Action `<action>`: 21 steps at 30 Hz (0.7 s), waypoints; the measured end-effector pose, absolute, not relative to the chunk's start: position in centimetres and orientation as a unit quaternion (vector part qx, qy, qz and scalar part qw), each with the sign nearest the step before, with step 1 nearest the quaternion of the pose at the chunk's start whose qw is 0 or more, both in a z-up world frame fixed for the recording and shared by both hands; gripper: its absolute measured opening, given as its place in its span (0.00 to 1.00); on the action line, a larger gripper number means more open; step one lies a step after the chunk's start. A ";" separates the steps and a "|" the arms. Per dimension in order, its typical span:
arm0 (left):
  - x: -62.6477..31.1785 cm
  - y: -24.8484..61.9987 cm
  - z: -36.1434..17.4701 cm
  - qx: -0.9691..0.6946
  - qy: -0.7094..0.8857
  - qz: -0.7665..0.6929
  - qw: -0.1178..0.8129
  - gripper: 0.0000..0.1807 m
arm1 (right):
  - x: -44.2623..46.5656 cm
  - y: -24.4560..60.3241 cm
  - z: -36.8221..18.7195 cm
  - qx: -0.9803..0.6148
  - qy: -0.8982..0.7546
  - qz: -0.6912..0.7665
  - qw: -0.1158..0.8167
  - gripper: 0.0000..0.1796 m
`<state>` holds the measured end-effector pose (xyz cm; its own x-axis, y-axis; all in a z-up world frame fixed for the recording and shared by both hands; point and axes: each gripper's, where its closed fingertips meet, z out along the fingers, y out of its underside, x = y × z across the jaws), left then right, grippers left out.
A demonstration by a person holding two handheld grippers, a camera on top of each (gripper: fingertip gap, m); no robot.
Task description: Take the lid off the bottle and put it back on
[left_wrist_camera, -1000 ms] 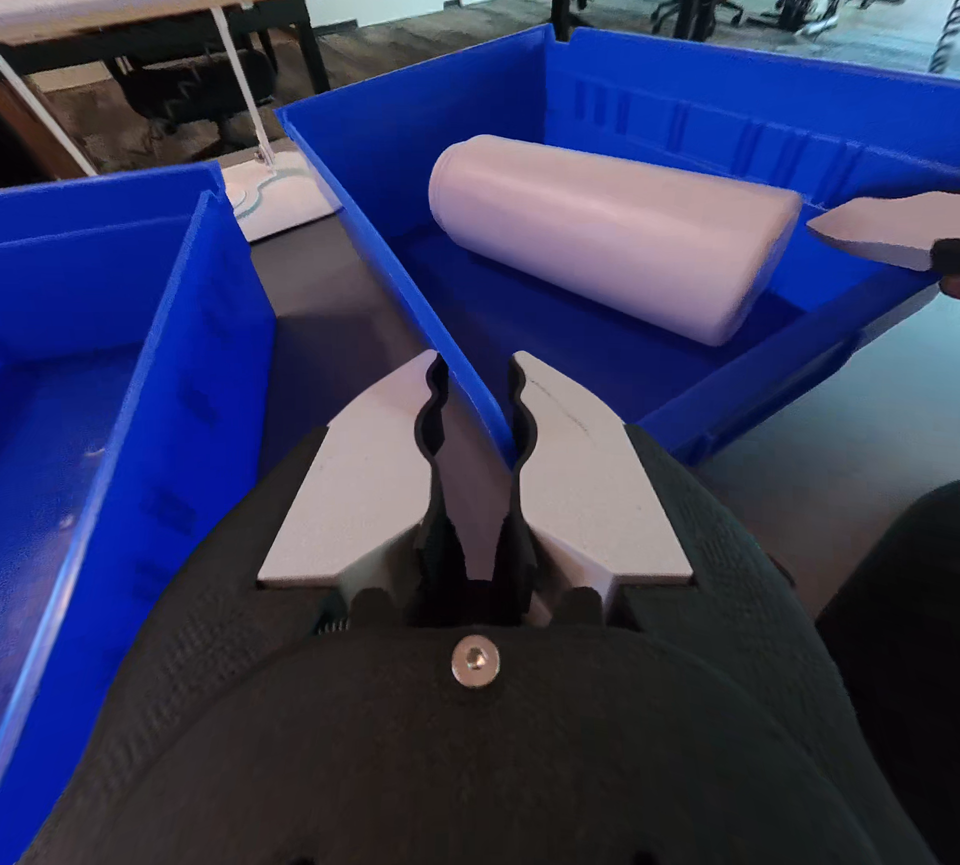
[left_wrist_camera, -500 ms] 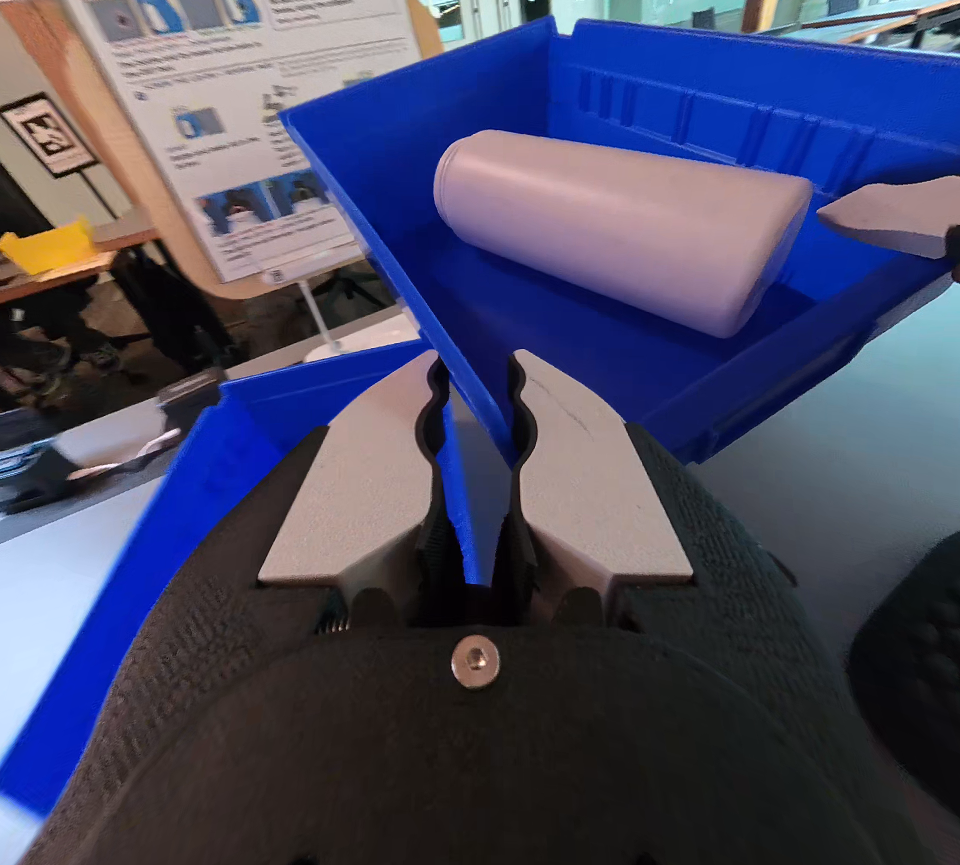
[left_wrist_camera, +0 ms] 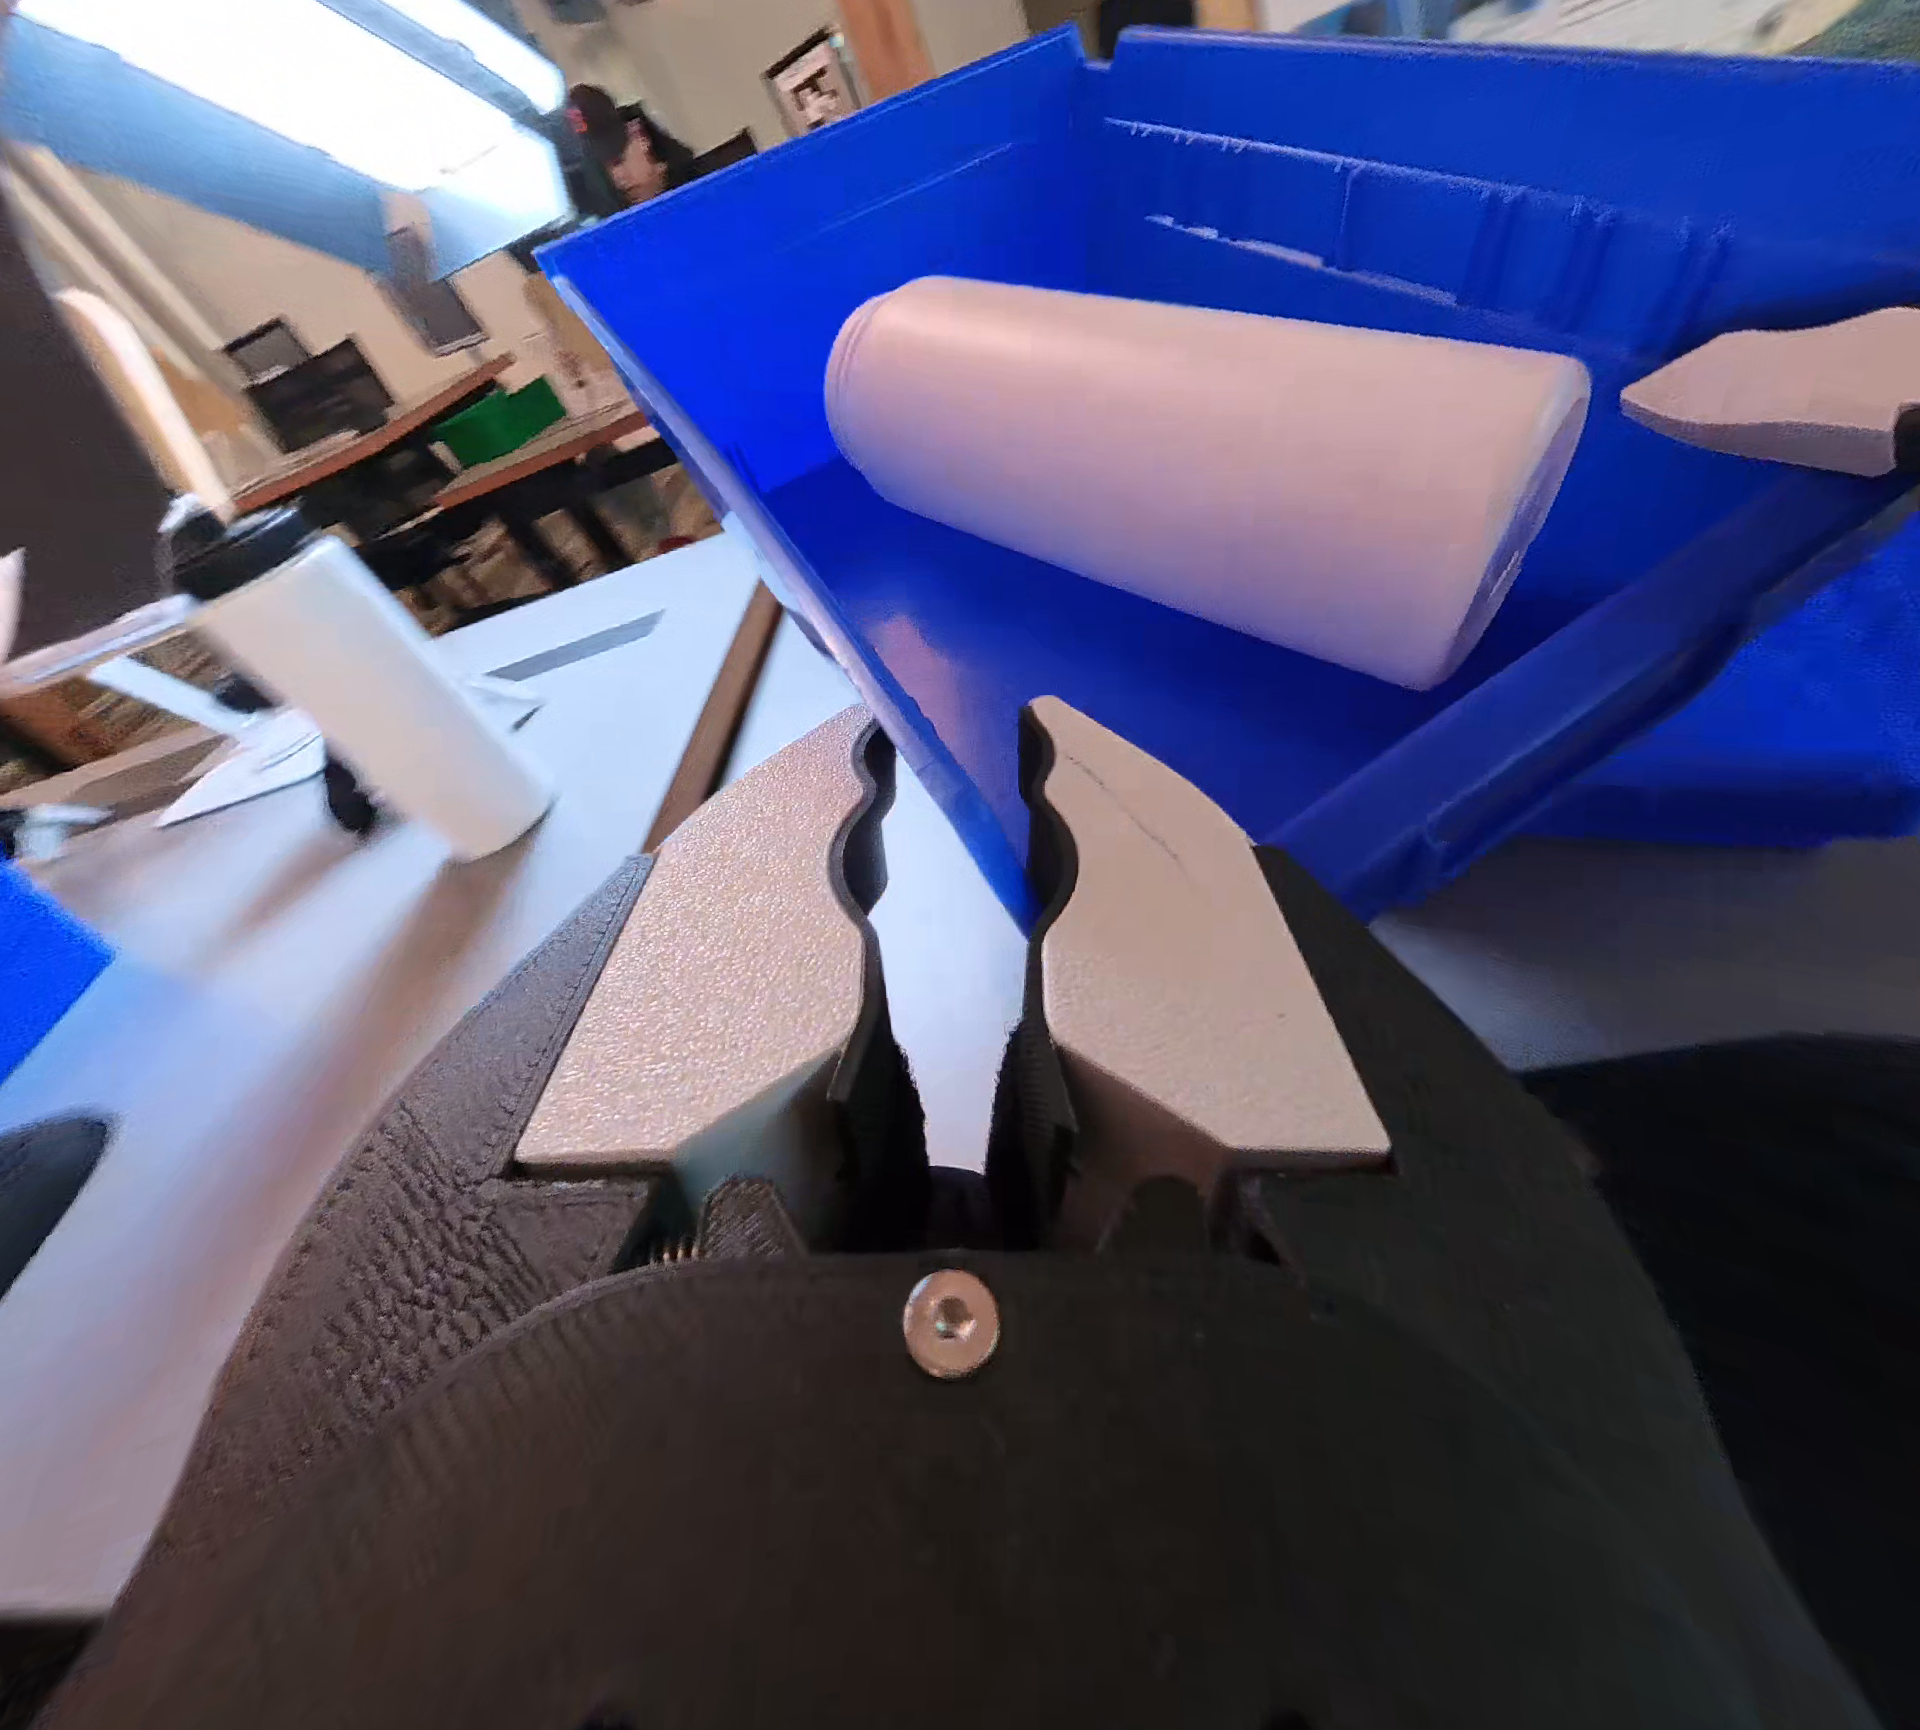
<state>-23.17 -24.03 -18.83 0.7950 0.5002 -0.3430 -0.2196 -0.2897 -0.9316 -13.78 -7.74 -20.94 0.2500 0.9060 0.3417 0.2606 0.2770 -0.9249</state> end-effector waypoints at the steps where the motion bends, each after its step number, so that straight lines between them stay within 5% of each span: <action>1: -24.0 -25.7 -19.2 -0.742 -0.105 0.316 0.582 0.13 | -15.2 -9.2 -21.4 -0.524 -0.554 0.290 0.578 0.06; 8: -27.7 -33.3 -24.8 -0.753 -0.184 0.311 0.550 0.12 | -20.9 -16.7 -27.1 -0.499 -0.611 0.331 0.517 0.07; 21: -31.3 -32.2 -31.9 -0.764 -0.237 0.238 0.551 0.10 | -22.4 -16.7 -34.1 -0.540 -0.669 0.280 0.426 0.11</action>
